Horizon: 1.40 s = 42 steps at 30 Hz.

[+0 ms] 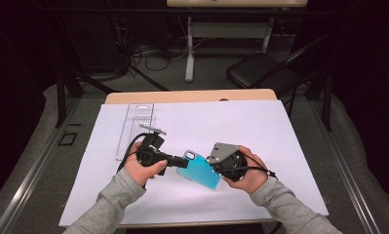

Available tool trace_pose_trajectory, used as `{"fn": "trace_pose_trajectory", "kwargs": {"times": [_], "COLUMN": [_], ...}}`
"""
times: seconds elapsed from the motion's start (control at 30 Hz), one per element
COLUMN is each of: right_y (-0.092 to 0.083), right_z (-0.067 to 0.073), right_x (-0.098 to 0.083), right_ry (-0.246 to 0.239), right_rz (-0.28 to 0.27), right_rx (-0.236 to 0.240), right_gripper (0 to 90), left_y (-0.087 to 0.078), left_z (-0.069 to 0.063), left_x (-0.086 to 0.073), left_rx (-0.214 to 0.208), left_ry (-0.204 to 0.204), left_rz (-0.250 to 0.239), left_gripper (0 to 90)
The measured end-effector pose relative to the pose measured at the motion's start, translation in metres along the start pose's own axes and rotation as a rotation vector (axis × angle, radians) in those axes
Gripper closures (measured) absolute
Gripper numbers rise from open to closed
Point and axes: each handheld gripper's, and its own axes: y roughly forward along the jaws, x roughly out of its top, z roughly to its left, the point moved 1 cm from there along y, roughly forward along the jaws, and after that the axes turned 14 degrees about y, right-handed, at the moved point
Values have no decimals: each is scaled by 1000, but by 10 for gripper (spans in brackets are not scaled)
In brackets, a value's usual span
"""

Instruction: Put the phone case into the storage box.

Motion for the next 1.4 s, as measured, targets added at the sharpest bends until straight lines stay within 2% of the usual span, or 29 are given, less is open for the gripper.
{"fn": "trace_pose_trajectory", "kwargs": {"times": [0.17,0.47,1.07,1.4], "right_y": [0,0,-1,-1], "right_z": [1,3,2,1], "right_x": [0,0,0,0], "right_ry": [-25,-43,-37,-27], "right_rz": [-7,-14,-11,-12], "right_rx": [-9,-24,-22,-17], "right_gripper": [878,881,882,887], "left_y": [0,0,-1,-2], "left_z": [0,0,0,-1], "left_x": [0,0,0,1], "left_rx": [1,1,-7,-2], "left_ry": [1,3,0,14], "left_rz": [-3,-3,-15,-42], "left_gripper": [811,811,807,711]}}
